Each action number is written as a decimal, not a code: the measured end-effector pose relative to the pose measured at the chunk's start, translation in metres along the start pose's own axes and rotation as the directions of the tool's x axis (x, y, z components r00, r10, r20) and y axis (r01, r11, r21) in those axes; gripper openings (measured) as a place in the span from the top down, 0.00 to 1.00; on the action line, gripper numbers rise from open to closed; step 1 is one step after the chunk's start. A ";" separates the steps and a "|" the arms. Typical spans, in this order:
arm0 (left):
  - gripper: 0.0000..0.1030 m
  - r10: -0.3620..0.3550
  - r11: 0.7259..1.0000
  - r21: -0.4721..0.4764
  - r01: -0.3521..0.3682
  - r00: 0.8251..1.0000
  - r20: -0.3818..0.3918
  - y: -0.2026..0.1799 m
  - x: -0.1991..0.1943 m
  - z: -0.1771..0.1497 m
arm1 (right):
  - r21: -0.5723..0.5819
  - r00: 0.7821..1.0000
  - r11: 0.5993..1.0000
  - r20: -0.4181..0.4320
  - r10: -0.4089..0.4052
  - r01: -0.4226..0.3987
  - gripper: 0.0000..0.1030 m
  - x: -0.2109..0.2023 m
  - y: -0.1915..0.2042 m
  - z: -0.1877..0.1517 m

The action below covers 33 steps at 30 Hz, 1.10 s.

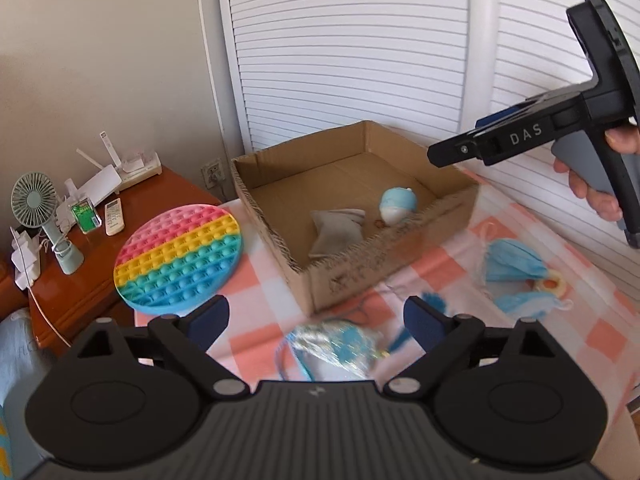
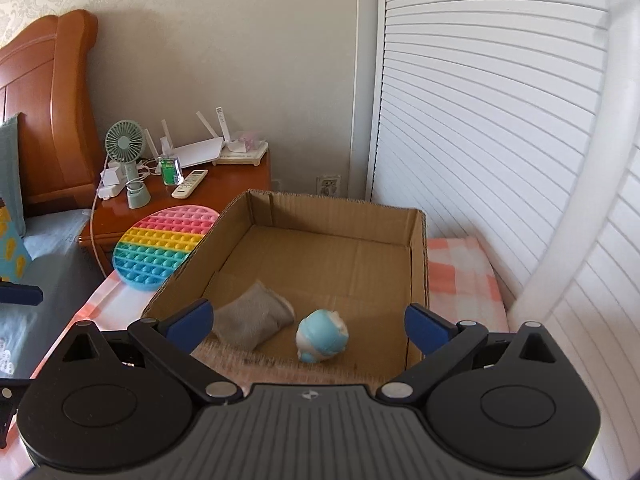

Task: Organize soft objects
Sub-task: 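Lift both open tools out of the box back toward the table, then lower left tool onto brown scrunchie and close its fingers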

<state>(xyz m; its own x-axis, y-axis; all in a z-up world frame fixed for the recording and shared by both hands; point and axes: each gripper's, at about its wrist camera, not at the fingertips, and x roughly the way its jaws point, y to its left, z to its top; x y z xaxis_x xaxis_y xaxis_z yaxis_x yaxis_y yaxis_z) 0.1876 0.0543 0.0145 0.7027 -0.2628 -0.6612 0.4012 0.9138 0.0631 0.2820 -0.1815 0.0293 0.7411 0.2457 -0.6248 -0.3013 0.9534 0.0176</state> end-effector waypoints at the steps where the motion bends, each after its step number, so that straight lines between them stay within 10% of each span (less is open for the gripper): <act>1: 0.07 -0.003 1.000 -0.002 0.003 1.000 0.006 -0.003 -0.004 -0.003 | 0.001 1.000 1.000 0.002 -0.006 0.006 0.00 -0.006 0.001 -0.005; 18: 0.01 0.048 0.995 -0.087 -0.043 0.997 0.062 -0.041 -0.039 -0.057 | 0.098 0.996 0.993 0.055 -0.065 0.059 0.00 -0.079 0.016 -0.104; 33: 0.01 0.018 0.991 -0.129 -0.023 0.999 -0.035 -0.059 -0.015 -0.111 | 0.133 0.988 0.979 -0.018 -0.150 0.151 0.00 -0.083 0.023 -0.181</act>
<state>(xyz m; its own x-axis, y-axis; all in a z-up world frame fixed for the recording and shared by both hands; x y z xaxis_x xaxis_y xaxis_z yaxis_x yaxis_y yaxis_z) 0.0882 0.0388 -0.0624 0.6890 -0.2351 -0.6856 0.3060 0.9518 -0.0189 0.1047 -0.2122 -0.0598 0.7674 0.0963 -0.6340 -0.1028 0.9943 0.0267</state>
